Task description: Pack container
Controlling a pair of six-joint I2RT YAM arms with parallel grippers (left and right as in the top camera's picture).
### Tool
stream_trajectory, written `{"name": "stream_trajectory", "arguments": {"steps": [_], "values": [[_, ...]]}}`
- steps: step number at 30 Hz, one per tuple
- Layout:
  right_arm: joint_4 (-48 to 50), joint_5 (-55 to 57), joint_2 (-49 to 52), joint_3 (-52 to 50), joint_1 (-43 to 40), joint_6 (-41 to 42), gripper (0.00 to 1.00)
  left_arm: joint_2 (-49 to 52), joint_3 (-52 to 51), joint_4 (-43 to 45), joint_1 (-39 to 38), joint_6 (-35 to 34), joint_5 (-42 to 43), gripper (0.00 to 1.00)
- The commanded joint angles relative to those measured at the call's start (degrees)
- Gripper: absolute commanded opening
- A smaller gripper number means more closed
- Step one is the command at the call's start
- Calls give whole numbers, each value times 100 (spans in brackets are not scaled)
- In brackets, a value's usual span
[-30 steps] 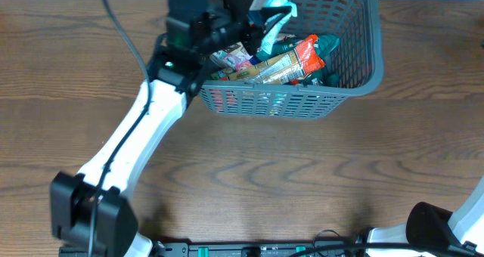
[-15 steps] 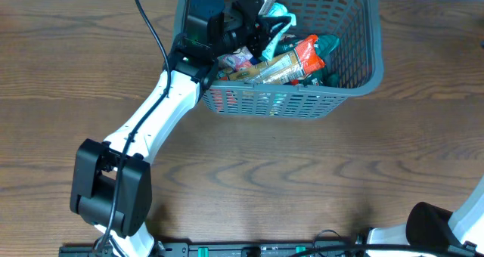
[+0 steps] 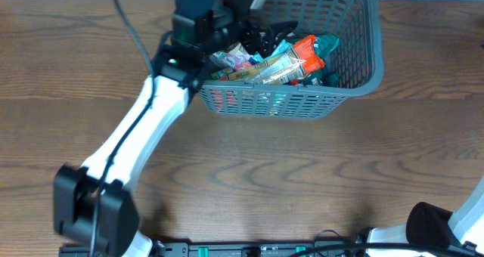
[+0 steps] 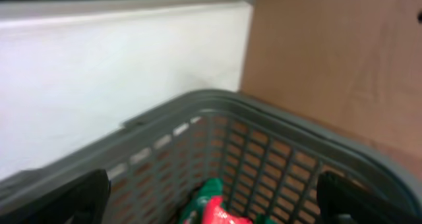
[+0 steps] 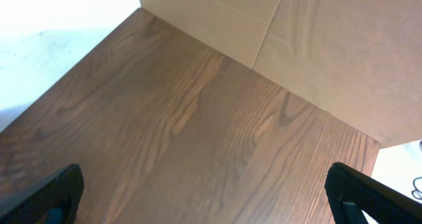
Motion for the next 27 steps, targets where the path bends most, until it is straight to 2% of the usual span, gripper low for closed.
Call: {"name": "stream_trajectory", "arguments": {"steps": [1, 3, 5, 11, 18, 27], "values": [[4, 76, -9, 48, -17, -46, 99, -798, 90, -682, 260, -7, -918, 99], [4, 76, -9, 48, -17, -46, 99, -1180, 90, -1338, 420, -7, -1552, 98], [4, 76, -9, 48, -17, -46, 99, -1751, 90, -2430, 699, -9, -2439, 98], [4, 76, -9, 48, -17, -46, 99, -2817, 90, -4256, 1285, -4, -3803, 98], [4, 76, -9, 48, -17, -46, 99, -3456, 87, -4784, 1620, 13, -3801, 99], [4, 76, -9, 48, -17, -46, 99, -3530, 87, -4979, 1631, 11, -3801, 98]]}}
